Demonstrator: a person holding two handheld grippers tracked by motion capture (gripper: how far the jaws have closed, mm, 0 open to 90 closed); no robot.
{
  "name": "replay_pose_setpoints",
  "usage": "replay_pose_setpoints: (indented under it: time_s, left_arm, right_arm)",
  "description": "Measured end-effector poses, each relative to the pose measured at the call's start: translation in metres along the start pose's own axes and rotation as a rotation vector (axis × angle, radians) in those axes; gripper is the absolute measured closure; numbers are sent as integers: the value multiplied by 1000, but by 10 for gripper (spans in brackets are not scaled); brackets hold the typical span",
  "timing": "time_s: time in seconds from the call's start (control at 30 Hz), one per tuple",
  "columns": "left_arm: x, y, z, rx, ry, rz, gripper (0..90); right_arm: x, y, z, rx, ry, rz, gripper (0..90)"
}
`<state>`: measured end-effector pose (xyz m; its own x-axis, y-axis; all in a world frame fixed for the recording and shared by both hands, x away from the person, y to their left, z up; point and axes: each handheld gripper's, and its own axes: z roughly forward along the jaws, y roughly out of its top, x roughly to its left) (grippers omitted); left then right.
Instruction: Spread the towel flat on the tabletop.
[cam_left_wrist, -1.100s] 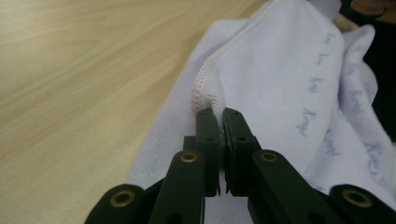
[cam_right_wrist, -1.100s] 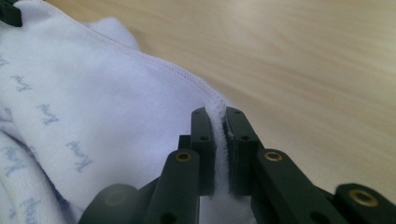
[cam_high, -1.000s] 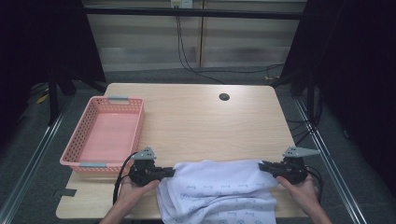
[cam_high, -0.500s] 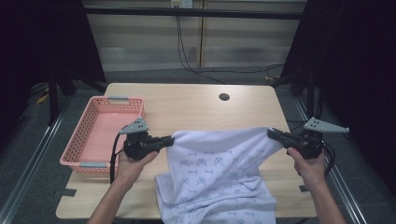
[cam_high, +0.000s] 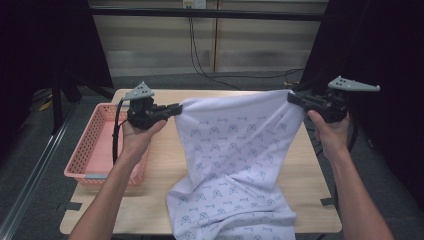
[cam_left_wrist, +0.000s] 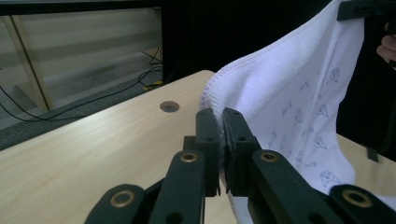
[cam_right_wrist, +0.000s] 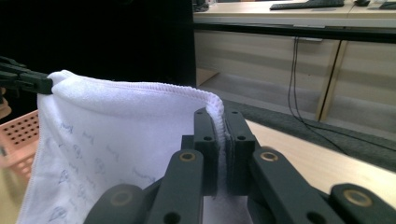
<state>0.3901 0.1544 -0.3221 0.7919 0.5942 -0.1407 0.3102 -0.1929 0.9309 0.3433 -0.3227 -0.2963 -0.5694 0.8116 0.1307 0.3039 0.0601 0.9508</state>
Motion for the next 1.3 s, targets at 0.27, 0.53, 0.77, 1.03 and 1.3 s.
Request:
replay_pose_setpoints:
  time_s: [0.27,0.53,0.77,1.03,1.3]
  left_arm:
    - [39,23,26,7,64,-33,852]
    - [69,-3,52,64,153,-176,578]
    - [31,-31,36,104,47,-106,636]
    - [-25,-70,20,177,-87,-39,688]
    - [-66,-138,13,311,-193,-53,677]
  right_arm:
    - [-28,23,52,48,-50,2,853]
    - [-49,1,79,122,-147,70,582]
    - [-23,-45,51,177,-43,11,560]
    - [29,-114,2,247,107,-4,521]
    - [62,-187,-17,410,194,32,510]
